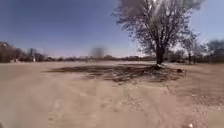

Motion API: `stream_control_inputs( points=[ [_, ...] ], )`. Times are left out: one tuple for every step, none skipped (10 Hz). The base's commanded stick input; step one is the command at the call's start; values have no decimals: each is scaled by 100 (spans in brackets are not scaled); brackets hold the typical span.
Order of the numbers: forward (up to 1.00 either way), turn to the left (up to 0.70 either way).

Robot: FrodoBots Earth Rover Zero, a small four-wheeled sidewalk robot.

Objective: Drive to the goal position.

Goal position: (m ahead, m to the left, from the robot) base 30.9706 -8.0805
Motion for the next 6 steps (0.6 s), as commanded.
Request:
stream_control_inputs(
  points=[
    [100, 0],
    [100, 0],
    [100, 0],
    [100, 0],
    [100, 0],
    [100, 0]
  ],
)
